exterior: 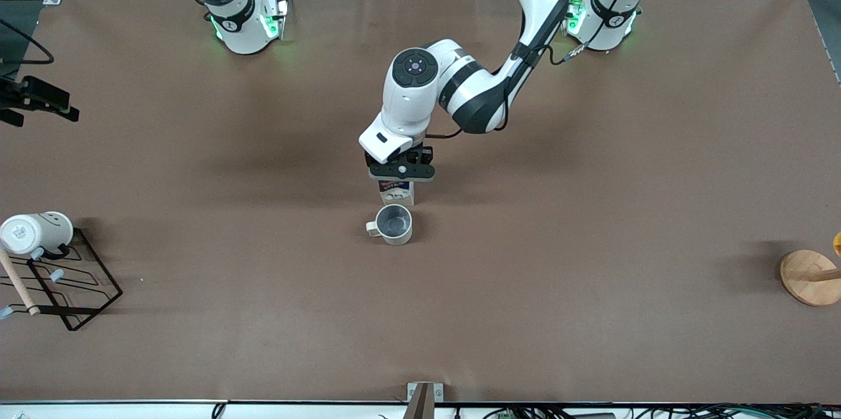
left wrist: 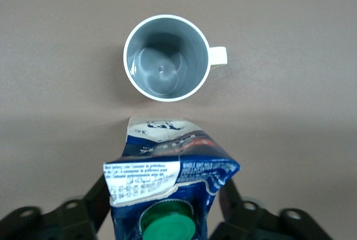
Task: Place milk next to cup
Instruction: 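Lower the milk carton beside the mug with the left gripper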
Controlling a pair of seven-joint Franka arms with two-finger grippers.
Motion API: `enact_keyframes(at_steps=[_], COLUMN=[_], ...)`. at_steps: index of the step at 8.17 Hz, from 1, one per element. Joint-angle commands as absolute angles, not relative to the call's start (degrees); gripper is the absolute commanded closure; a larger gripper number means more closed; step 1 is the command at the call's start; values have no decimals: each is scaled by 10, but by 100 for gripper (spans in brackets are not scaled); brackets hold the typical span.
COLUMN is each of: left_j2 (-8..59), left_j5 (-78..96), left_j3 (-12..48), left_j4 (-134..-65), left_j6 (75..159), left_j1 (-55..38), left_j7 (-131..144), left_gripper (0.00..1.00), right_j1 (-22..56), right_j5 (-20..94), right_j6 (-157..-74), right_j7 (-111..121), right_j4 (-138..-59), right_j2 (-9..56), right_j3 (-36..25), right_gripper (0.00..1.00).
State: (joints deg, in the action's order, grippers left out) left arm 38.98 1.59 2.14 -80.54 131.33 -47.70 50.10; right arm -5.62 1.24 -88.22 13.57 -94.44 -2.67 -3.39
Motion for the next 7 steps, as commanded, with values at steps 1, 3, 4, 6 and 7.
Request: enact_keyframes(at_steps=[1, 3, 4, 6, 7], left_j2=[354, 281, 255, 214, 197], left_j5=[4, 0, -2, -4, -5], left_j3=[14, -27, -71, -135, -136], left_j4=[-796, -795, -799, -802, -802], left_j6=[1290, 1247, 1245, 1166, 1146], left_j1=[-483, -475, -472, -441, -401], left_j7=[521, 539, 547, 548, 543], left_gripper=[0, 0, 0, 0, 0], right_j1=[-53, -47, -35, -24, -22], right_j5=[3, -8, -11, -9, -4], right_j6=[-897, -896, -893, -891, -890], right_j7=[140, 141, 138, 134, 114], right_j4=[-938, -926, -911, -910, -908], right_j2=[-47, -45, -36, -37, -38], right_j3=[-27, -27, -27, -27, -27], right_gripper=[0, 0, 0, 0, 0])
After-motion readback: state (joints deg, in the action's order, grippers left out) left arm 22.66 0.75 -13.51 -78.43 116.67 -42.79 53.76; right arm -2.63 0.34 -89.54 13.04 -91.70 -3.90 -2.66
